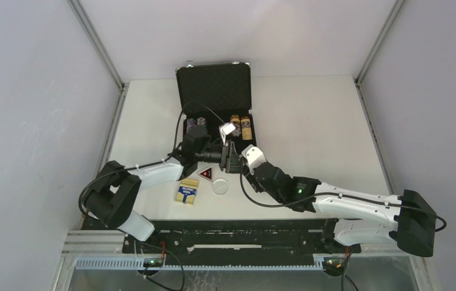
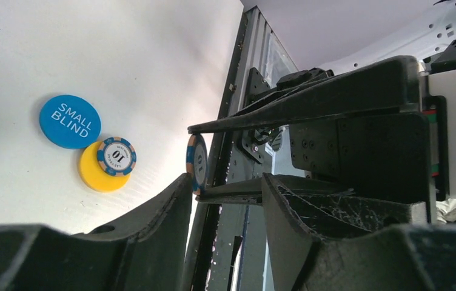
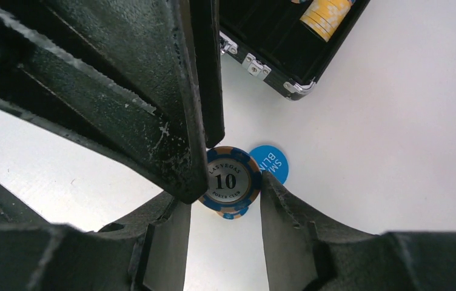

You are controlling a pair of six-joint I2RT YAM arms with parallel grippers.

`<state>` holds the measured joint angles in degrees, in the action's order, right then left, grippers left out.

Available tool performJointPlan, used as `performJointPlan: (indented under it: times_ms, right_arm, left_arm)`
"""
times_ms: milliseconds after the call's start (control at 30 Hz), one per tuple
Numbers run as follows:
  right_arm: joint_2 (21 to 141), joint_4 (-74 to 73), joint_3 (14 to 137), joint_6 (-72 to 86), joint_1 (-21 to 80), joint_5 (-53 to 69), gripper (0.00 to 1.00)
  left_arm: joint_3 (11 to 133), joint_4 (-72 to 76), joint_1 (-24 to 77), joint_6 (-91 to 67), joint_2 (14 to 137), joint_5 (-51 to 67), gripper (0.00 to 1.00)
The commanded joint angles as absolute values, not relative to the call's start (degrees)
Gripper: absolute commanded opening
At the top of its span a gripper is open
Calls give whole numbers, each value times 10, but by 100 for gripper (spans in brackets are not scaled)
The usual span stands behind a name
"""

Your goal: Pack up texas hold em set

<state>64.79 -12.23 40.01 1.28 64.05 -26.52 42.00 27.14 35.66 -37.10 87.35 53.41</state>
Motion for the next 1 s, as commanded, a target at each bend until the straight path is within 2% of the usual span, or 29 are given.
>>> performJointPlan:
  times_ms: [0, 733, 833, 967]
  right_arm:
    - [620, -107, 402, -5, 645, -302, 32]
    - [598, -98, 402, -7, 652, -286, 31]
    - [599, -100, 402, -6, 653, -287, 31]
    - [599, -100, 402, -4, 655, -288, 31]
  left_arm:
    - [456, 272, 359, -381, 892, 563, 50]
    - [491, 211, 381, -350, 925, 570, 47]
    - [492, 209, 381, -349, 926, 571, 41]
    - [493, 209, 382, -348, 926, 573, 26]
